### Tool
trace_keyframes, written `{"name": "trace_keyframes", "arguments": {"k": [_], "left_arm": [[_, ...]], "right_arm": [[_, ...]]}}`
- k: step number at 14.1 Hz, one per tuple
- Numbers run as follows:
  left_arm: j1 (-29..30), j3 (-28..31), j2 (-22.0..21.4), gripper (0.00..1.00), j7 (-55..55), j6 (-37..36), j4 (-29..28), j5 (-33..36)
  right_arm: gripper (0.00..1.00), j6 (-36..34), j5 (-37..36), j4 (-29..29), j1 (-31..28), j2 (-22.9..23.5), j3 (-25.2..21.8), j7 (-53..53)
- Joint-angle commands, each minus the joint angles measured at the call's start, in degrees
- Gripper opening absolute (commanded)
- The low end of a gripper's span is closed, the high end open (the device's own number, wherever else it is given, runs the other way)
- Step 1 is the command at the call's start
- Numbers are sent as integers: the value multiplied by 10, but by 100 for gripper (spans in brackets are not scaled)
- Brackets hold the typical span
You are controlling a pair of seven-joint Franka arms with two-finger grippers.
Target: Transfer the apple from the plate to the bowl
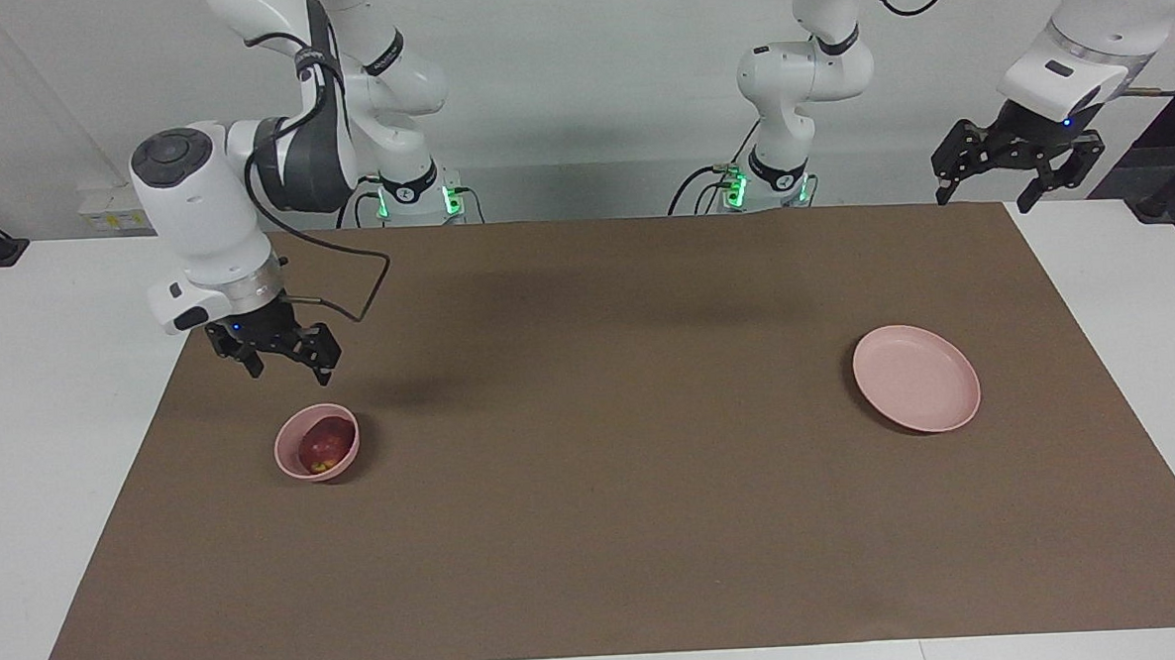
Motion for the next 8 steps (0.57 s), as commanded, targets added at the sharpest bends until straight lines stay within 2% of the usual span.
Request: {"name": "trace_keyframes", "arguments": {"k": [1, 5, 8], "left_arm": [[-4, 5, -1, 100, -2, -9, 8, 4], [-4, 5, -1, 100, -2, -9, 8, 4], [-4, 5, -1, 100, -2, -9, 7, 4]], "right_arm": [[100, -50, 23, 19, -4, -18, 1, -19], [100, -119, 32, 67, -7, -21, -1, -40], [100, -140, 33, 74, -13, -22, -4, -60]]}}
